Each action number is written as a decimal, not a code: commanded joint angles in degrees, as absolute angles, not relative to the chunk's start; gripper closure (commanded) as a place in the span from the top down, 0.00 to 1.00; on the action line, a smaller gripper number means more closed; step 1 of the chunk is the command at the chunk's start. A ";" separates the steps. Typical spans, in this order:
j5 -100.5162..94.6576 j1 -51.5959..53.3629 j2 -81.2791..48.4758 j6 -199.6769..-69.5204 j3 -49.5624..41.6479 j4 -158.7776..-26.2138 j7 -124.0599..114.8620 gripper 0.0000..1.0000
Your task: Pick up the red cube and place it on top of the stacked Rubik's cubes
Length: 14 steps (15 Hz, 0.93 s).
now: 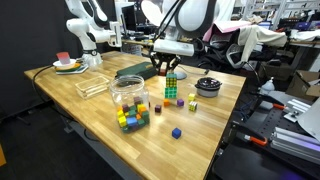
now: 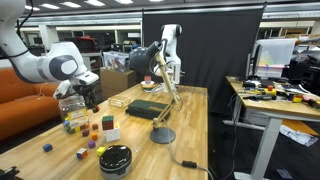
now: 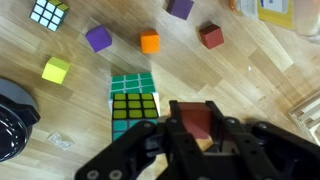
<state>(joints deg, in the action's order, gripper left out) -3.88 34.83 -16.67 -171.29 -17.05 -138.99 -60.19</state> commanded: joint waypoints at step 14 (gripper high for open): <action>1.42 14.94 -17.92 -136.70 -6.63 -119.71 -55.10 0.07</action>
<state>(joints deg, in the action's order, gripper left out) -2.35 21.06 -16.87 -143.90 -12.04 -123.81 -58.73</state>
